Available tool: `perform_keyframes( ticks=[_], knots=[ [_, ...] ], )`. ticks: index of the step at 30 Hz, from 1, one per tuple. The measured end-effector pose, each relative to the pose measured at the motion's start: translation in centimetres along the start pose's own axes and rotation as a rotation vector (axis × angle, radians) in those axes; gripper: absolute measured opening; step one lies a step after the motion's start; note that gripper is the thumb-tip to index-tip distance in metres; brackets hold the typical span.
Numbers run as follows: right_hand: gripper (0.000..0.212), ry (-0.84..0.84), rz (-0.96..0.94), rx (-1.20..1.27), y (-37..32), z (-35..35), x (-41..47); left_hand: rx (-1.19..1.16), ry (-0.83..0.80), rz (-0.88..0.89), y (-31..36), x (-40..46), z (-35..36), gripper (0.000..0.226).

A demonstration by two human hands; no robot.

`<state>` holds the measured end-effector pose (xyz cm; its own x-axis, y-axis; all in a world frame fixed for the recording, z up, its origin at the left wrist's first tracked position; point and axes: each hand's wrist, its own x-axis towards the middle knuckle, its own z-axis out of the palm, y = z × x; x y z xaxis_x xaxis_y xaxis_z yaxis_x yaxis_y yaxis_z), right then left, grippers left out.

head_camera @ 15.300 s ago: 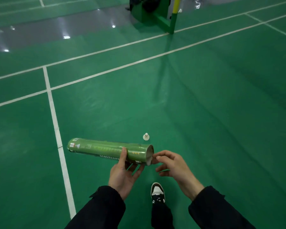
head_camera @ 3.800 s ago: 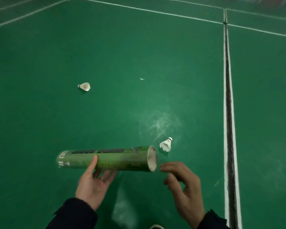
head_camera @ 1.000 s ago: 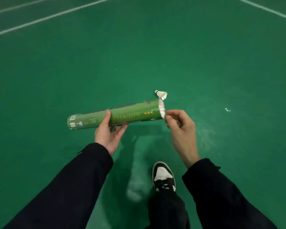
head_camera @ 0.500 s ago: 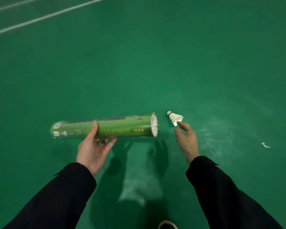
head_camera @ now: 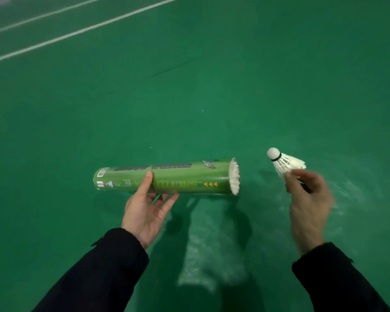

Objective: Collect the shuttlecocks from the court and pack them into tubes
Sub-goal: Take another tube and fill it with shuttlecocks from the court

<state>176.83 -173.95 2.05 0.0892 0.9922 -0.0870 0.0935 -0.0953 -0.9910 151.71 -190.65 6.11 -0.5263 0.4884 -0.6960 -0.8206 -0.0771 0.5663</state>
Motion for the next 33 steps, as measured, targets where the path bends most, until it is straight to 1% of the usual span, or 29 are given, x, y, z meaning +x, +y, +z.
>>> perform_keyframes(
  ticks=[2, 3, 5, 7, 8, 13, 15, 18, 19, 23, 26, 29, 31, 33],
  knots=[
    [0.036, -0.024, -0.108, 0.14, -4.5, -1.1, -2.8, -0.014, -0.003, 0.006, 0.3, 0.0, 0.3, 0.034],
    [0.047, -0.072, -0.131, 0.156, -5.9, -1.6, -4.0, -0.017, -0.004, 0.007, 0.4, -0.1, 0.6, 0.033],
    [0.058, -0.186, -0.18, 0.107, -6.8, -2.3, -5.5, -0.018, -0.008, 0.008, 0.1, -0.3, 1.1, 0.031],
    [0.06, -0.27, -0.25, -0.032, -6.7, -2.4, -6.2, -0.006, -0.03, 0.006, -0.3, -0.5, 1.5, 0.032],
    [0.06, -0.28, -0.277, -0.086, -6.6, -2.3, -6.4, -0.001, -0.042, 0.003, -0.6, -0.6, 1.6, 0.034],
    [0.065, -0.167, -0.387, -0.259, -6.9, -2.4, -6.8, 0.005, -0.074, -0.003, -1.4, -1.3, 1.6, 0.035],
    [0.067, -0.187, -0.398, -0.312, -6.6, -2.3, -6.8, 0.018, -0.095, -0.001, -1.8, -1.6, 1.5, 0.038],
    [0.066, -0.248, -0.495, -0.443, -6.2, -1.9, -7.4, 0.03, -0.115, 0.004, -2.2, -1.9, 1.5, 0.04],
    [0.065, -0.27, -0.507, -0.442, -6.1, -1.8, -7.6, 0.039, -0.118, 0.011, -2.4, -2.0, 1.4, 0.04],
    [0.065, -0.389, -0.387, -0.269, -6.5, -1.5, -8.3, 0.055, -0.129, 0.032, -2.7, -2.4, 1.4, 0.034],
    [0.068, -0.445, -0.297, -0.162, -7.2, -1.5, -8.9, 0.033, -0.121, 0.034, -2.8, -2.8, 1.3, 0.038],
    [0.066, -0.461, -0.27, -0.116, -7.6, -1.2, -9.6, 0.022, -0.104, 0.038, -2.9, -3.1, 1.2, 0.034],
    [0.069, -0.452, -0.267, -0.095, -7.7, -1.0, -10.1, 0.012, -0.1, 0.035, -2.9, -3.4, 1.2, 0.029],
    [0.072, -0.431, -0.263, -0.086, -7.7, -0.8, -10.5, 0.009, -0.1, 0.038, -3.0, -3.5, 1.0, 0.034]
  ],
)
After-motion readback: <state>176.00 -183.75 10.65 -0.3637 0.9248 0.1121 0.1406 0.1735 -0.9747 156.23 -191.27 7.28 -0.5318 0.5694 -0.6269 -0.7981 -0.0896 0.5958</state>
